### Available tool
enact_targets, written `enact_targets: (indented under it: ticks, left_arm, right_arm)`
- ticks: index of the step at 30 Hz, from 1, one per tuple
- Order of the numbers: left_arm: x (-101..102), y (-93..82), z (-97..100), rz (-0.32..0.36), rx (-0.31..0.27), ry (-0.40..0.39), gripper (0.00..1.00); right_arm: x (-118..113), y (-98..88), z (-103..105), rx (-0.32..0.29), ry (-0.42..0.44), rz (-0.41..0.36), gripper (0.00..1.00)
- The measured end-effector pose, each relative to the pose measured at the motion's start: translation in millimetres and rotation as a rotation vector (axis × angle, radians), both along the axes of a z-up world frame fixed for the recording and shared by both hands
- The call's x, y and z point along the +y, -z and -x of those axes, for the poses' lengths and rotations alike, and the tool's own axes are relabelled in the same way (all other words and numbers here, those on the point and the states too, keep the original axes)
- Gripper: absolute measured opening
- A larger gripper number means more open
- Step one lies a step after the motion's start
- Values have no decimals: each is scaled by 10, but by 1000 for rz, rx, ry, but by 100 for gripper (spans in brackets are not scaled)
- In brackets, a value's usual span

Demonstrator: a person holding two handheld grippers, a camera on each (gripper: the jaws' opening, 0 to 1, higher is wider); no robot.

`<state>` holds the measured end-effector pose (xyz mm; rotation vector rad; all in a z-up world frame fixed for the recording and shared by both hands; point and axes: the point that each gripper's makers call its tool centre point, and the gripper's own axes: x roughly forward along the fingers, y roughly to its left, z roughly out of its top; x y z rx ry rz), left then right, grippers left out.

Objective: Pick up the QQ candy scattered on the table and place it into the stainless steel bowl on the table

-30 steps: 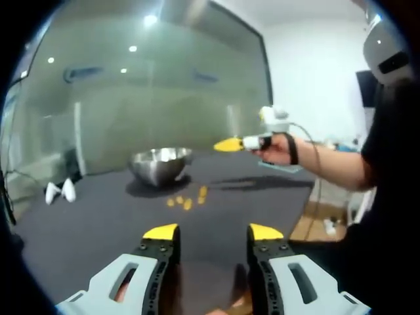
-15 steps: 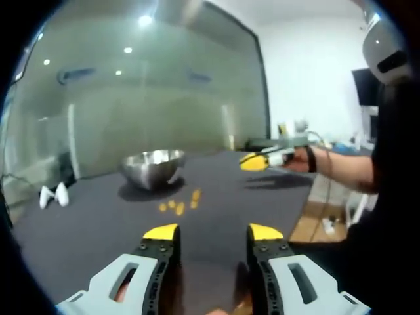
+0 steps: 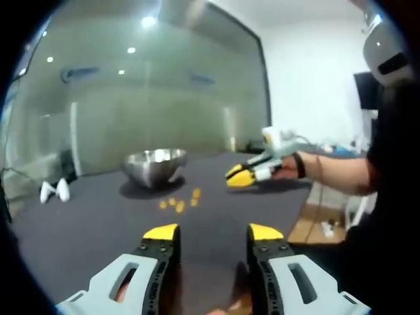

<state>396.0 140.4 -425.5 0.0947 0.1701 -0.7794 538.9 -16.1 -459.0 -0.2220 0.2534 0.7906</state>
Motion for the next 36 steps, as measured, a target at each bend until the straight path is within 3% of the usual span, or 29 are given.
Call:
enact_targets:
  ticks: [9, 20, 22, 32, 36]
  left_arm:
    - [151, -19, 44, 17, -1, -31, 42]
    - [290, -26, 59, 18, 1, -65, 42]
    - [298, -26, 59, 19, 2, -68, 42]
    - [294, -35, 24, 17, 4, -68, 42]
    - [260, -51, 11, 12, -1, -60, 42]
  right_arm:
    - [378, 113, -170, 10, -69, 53, 20]
    - [625, 175, -391, 2, -92, 69, 14]
    - [653, 183, -396, 3, -95, 69, 10]
    - [615, 162, -417, 4, -71, 52, 9]
    - [542, -8, -364, 9, -37, -27, 9]
